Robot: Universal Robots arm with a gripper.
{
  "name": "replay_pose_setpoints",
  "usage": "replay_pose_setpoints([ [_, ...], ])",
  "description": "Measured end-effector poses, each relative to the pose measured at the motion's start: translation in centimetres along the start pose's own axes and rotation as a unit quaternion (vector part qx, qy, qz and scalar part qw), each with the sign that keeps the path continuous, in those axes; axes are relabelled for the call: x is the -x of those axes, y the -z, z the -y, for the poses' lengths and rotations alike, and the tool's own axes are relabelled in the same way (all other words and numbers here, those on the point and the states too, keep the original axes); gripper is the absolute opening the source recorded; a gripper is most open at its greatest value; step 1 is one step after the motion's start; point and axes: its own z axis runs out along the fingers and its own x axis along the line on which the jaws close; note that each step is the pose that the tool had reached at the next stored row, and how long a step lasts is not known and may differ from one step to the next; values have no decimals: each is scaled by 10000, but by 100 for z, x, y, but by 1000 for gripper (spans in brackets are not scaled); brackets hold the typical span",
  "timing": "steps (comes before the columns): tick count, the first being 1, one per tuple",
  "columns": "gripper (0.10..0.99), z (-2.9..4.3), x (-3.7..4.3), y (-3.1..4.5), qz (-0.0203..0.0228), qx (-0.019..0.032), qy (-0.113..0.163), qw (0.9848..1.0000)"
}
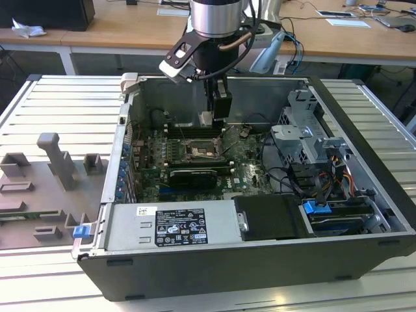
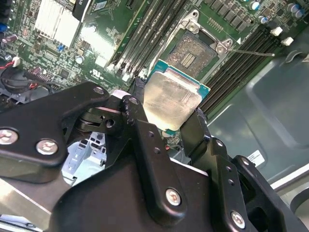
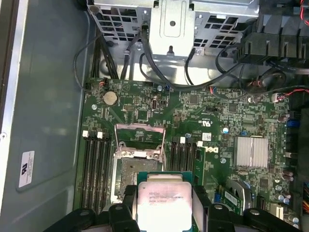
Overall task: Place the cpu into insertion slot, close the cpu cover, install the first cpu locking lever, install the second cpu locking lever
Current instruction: 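Place the cpu into insertion slot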
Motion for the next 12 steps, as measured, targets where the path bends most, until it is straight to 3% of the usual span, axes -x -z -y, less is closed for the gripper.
replay_pose_setpoints([
  [12, 541, 17, 1, -197, 3, 0, 0, 10000],
])
